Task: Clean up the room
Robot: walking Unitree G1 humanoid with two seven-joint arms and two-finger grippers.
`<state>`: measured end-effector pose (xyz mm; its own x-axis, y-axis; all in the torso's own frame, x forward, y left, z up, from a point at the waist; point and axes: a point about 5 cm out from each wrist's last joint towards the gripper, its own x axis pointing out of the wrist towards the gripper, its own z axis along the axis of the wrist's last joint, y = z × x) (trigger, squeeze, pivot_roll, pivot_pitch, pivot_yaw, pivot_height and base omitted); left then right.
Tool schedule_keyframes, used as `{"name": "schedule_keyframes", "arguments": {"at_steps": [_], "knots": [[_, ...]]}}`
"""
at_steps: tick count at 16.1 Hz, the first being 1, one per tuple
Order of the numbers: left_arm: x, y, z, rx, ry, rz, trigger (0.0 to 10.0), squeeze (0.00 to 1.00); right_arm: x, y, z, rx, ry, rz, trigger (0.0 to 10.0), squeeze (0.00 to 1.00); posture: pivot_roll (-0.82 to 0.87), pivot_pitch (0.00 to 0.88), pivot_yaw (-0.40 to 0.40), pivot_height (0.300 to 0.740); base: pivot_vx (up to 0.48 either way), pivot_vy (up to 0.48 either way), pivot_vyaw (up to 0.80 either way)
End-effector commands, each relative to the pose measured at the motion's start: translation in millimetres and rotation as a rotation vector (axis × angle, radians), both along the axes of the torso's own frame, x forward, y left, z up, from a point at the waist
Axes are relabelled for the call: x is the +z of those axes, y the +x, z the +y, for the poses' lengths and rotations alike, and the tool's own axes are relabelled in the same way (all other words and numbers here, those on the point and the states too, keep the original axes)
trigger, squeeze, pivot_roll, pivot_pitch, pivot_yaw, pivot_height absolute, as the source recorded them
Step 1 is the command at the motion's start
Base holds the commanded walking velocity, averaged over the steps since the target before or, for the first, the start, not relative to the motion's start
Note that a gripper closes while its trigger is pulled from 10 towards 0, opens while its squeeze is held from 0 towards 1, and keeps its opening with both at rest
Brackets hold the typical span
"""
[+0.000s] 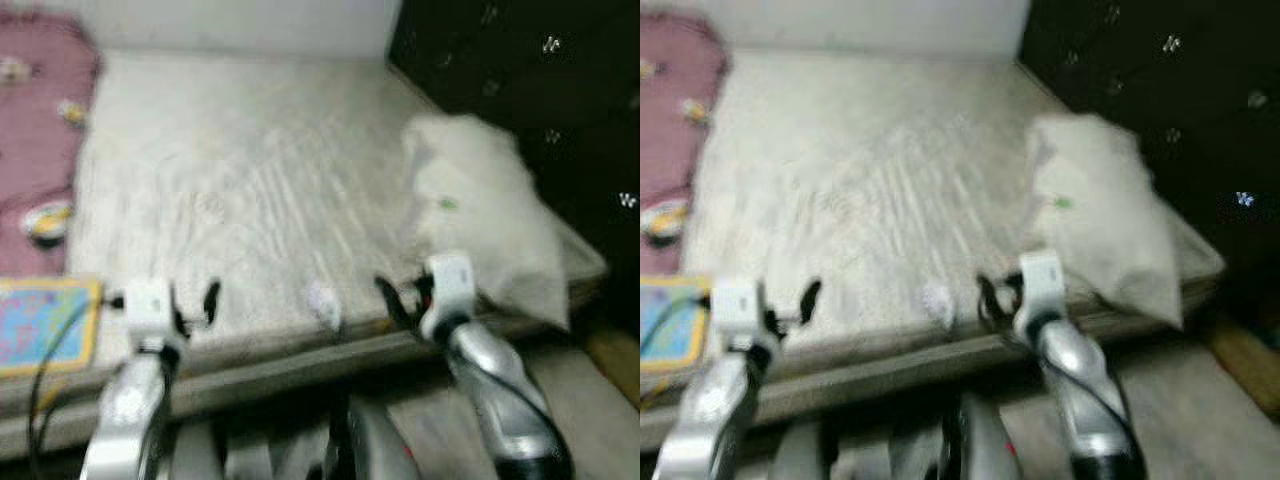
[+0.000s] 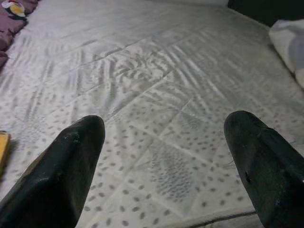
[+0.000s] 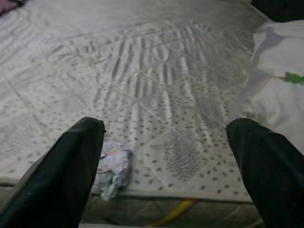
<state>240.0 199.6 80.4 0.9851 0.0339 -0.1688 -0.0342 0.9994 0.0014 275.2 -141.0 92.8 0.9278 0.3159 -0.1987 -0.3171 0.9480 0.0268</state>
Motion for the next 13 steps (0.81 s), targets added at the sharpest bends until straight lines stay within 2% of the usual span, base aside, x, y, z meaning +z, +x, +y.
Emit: {"name": "schedule_keyframes", "arguments": {"at_steps": [1, 8, 13], "knots": [[-0.1, -1.1, 0.8, 0.004, -0.005, -0.002, 10.0, 0.0, 1.3, 0.1, 0.1, 0.002, -0.006, -0.006, 10.0, 0.0, 0.01, 0.018, -0.112, 0.591, 0.0, 0.0, 0.0], [-1.2, -2.2, 0.3, 0.012, -0.015, -0.003, 10.0, 0.0, 0.9, -0.6, 2.0, 0.021, -0.008, -0.007, 10.0, 0.0, 0.02, 0.019, -0.116, 0.591, 0.0, 0.0, 0.0], [-1.0, -3.6, 1.6, 0.044, -0.027, -0.006, 10.0, 0.0, 0.5, -1.5, 3.0, 0.028, -0.001, -0.001, 10.0, 0.0, 0.02, 0.025, -0.116, 0.547, 0.0, 0.0, 0.0]]}}
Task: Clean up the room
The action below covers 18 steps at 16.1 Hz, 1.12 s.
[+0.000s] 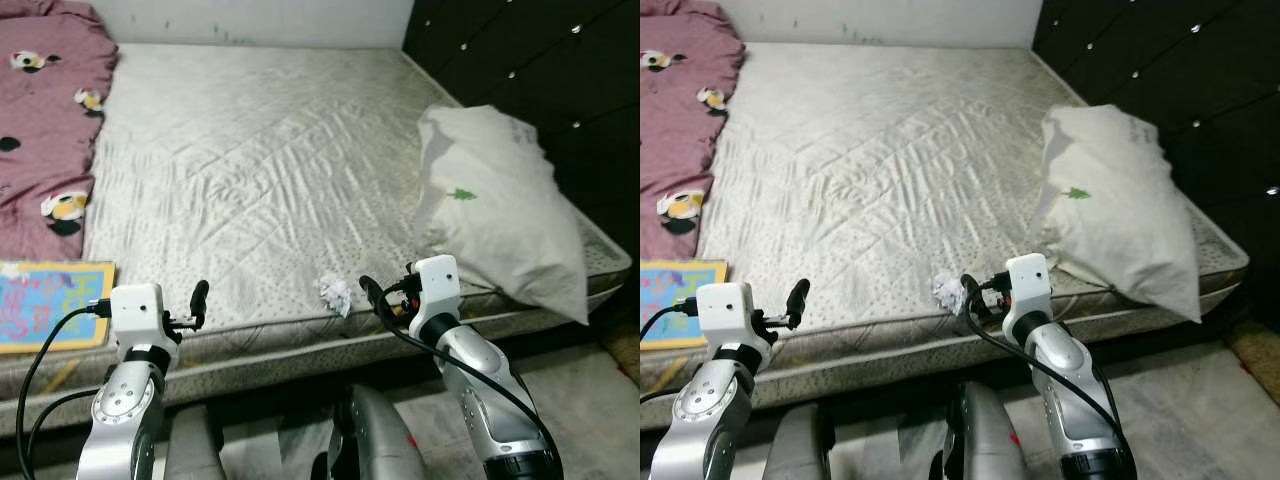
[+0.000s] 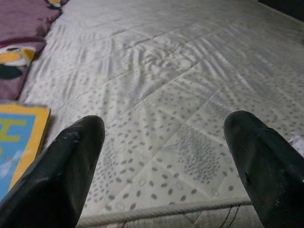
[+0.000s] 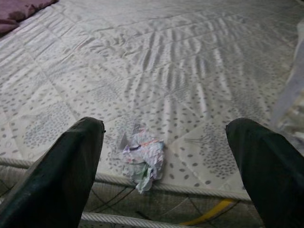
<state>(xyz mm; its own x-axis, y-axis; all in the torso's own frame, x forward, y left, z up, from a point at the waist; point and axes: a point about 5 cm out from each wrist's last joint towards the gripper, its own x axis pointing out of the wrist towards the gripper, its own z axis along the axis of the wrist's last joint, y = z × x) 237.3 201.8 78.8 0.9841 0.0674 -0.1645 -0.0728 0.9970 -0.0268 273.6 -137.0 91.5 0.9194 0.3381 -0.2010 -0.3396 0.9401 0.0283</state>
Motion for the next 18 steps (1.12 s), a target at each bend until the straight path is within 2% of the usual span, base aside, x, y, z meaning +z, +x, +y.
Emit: {"name": "schedule_keyframes", "arguments": {"at_steps": [1, 4, 8, 18], "knots": [[1.1, -0.8, -0.3, 0.01, 0.003, -0.006, 10.0, 0.0, 1.7, 0.1, -0.6, 0.008, 0.001, -0.004, 10.0, 0.0, 0.02, 0.025, -0.116, 0.537, 0.0, 0.0, 0.0], [3.7, 1.0, 1.2, 0.024, 0.005, -0.013, 10.0, 0.0, 1.6, -1.3, 4.9, 0.051, -0.024, -0.013, 10.0, 0.0, 0.01, 0.03, -0.116, 0.537, 0.0, 0.0, 0.0], [4.7, 2.1, 1.8, 0.025, -0.023, -0.024, 10.0, 0.0, 1.2, -0.6, 4.2, 0.05, -0.021, -0.008, 10.0, 0.0, 0.01, 0.029, -0.117, 0.537, 0.0, 0.0, 0.0], [2.9, 2.0, 2.5, 0.029, -0.023, -0.014, 10.0, 0.0, 4.7, 2.6, 5.1, 0.065, -0.034, -0.025, 10.0, 0.0, 0.01, 0.034, -0.12, 0.537, 0.302, 0.0, 0.0]]}}
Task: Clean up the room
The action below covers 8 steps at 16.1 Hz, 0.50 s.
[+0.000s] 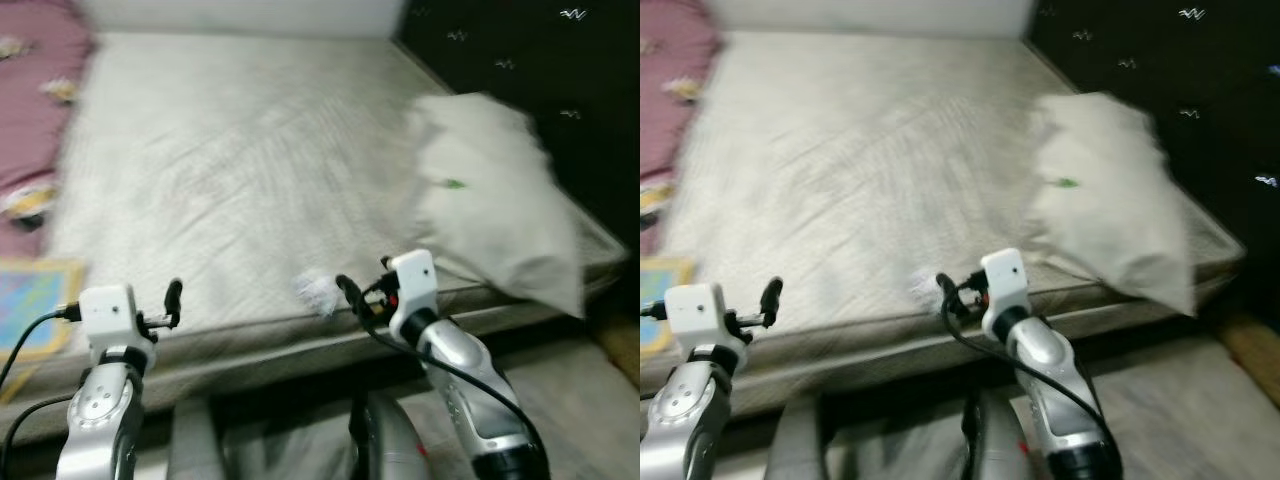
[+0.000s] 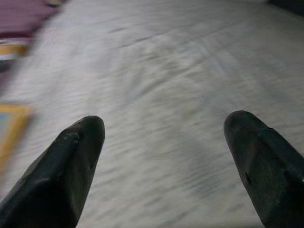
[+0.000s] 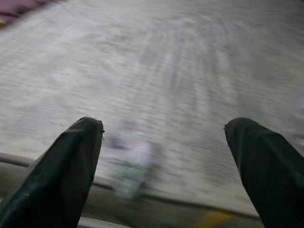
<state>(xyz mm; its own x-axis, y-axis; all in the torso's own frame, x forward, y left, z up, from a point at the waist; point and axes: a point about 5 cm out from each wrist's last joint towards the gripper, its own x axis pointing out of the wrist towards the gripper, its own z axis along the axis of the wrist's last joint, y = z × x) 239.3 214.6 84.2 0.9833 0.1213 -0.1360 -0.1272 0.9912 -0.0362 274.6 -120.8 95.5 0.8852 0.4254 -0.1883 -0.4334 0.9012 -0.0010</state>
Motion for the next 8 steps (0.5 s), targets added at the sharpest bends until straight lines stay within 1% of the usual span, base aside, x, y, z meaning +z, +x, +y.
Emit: {"name": "schedule_keyframes", "arguments": {"at_steps": [1, 2, 3, 5, 7, 8], "knots": [[-4, 0.0, -10.7, -0.03, -0.011, 0.024, 10.0, 0.0, 1, 3.1, -10.3, -0.02, -0.023, -0.003, 10.0, 0.0, 0.01, 0.036, -0.12, 0.537, 0.0, 0.0, 0.0], [-5, -0.4, -10.3, -0.035, -0.003, 0.034, 10.0, 0.0, 1, 4.9, -8.2, 0.017, -0.036, -0.008, 10.0, 0.0, 0.02, 0.041, -0.121, 0.537, 0.0, 0.0, 0.0], [-6, -1.7, -8.8, -0.038, 0.001, 0.042, 10.0, 0.0, 2, 6.5, -4.0, 0.077, -0.073, -0.025, 10.0, 0.0, 0.03, 0.045, -0.123, 0.537, 0.0, 0.0, 0.8], [-6, -7.2, 3.3, -0.047, 0.066, 0.046, 10.0, 0.0, -6, 11.8, 1.8, 0.127, -0.106, 0.023, 10.0, 0.0, 0.05, 0.069, -0.133, 0.537, 0.0, 0.0, 0.71], [-5, -13.4, 13.6, -0.043, 0.107, 0.074, 10.0, 0.0, -12, 17.4, 5.9, 0.16, -0.115, 0.072, 10.0, 0.0, 0.07, 0.097, -0.136, 0.537, 0.0, 0.0, 0.0], [-3, -16.4, 14.8, -0.055, 0.119, 0.077, 10.0, 0.0, -15, 18.9, 6.9, 0.174, -0.138, 0.087, 10.0, 0.0, 0.08, 0.116, -0.134, 0.537, 0.0, 0.0, 0.0]]}}
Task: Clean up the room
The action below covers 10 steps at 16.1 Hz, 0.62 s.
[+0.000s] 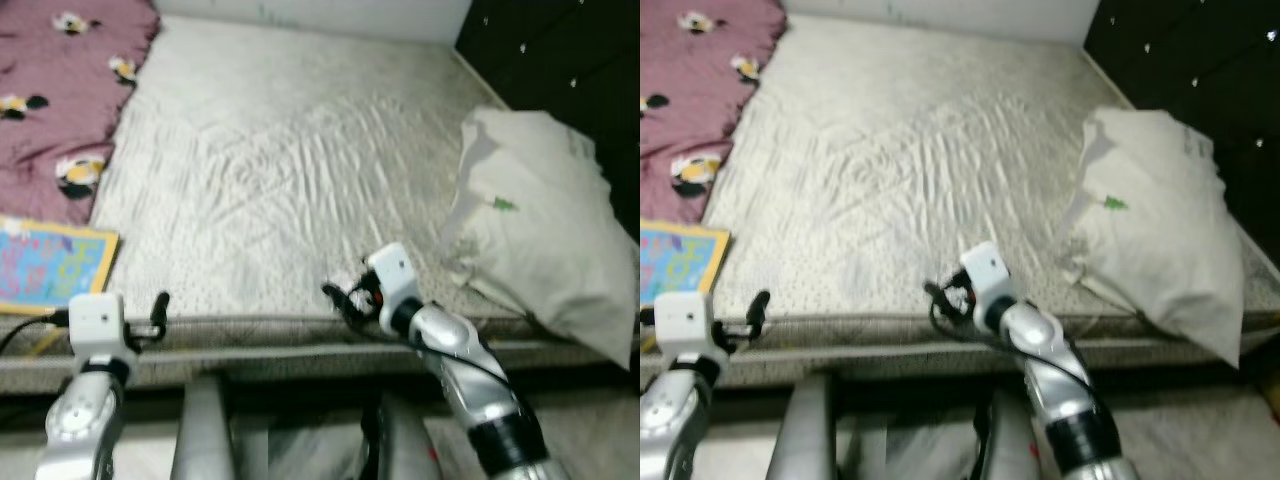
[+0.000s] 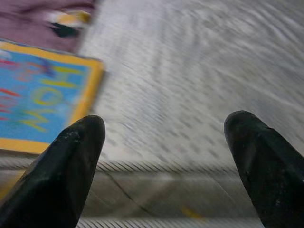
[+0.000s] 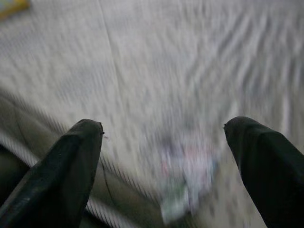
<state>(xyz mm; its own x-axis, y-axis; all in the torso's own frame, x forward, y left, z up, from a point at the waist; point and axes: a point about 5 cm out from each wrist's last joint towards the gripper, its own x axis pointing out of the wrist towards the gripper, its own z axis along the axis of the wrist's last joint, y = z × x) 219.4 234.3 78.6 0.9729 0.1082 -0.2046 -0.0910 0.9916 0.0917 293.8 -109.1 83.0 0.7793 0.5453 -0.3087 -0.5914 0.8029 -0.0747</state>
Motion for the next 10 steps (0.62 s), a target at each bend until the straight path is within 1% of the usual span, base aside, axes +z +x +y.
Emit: {"name": "schedule_keyframes", "arguments": {"at_steps": [1, 3, 4, 6, 7, 8, 9, 10], "knots": [[6, 0.2, -2.9, -0.037, 0.016, -0.008, 10.0, 0.0, -7, 2.4, -2.4, 0.001, -0.029, 0.029, 10.0, 0.0, 0.09, 0.129, -0.131, 0.537, 0.0, 0.0, 0.0], [11, -3.0, 0.5, -0.029, 0.003, -0.016, 10.0, 0.0, -12, 7.7, 2.2, -0.006, -0.043, 0.036, 10.0, 0.0, 0.11, 0.159, -0.124, 0.537, 0.0, 0.0, 0.0], [18, -8.6, 1.1, -0.037, -0.033, -0.03, 10.0, 0.0, -16, 14.3, 6.1, -0.052, -0.035, 0.05, 10.0, 0.0, 0.12, 0.176, -0.12, 0.537, 0.0, 0.0, 0.0], [25, -15.8, -1.4, -0.05, -0.02, -0.038, 10.0, 0.0, -15, 26.2, 7.5, -0.152, 0.034, 0.055, 10.0, 0.0, 0.15, 0.208, -0.117, 0.537, 0.0, 0.0, 0.0], [25, -19.3, -3.0, -0.055, -0.013, -0.032, 10.0, 0.0, -14, 30.4, 8.5, -0.181, 0.055, 0.056, 10.0, 0.0, 0.15, 0.227, -0.114, 0.532, 0.0, 0.0, 0.0], [25, -20.9, -3.6, -0.057, -0.012, -0.03, 10.0, 0.0, -14, 31.4, 9.0, -0.187, 0.065, 0.057, 10.0, 0.0, 0.15, 0.23, -0.113, 0.527, 0.0, 0.0, 0.0], [25, -23.2, -5.6, -0.06, -0.017, -0.021, 10.0, 0.0, -13, 36.0, 9.6, -0.203, 0.066, 0.056, 10.0, 0.0, 0.15, 0.237, -0.112, 0.517, 0.0, 0.0, 0.0], [26, -25.9, -8.8, -0.068, -0.023, -0.012, 10.0, 0.0, -11, 41.5, 8.7, -0.225, 0.07, 0.044, 10.0, 0.0, 0.15, 0.249, -0.108, 0.517, 0.0, 0.0, 0.0]]}}
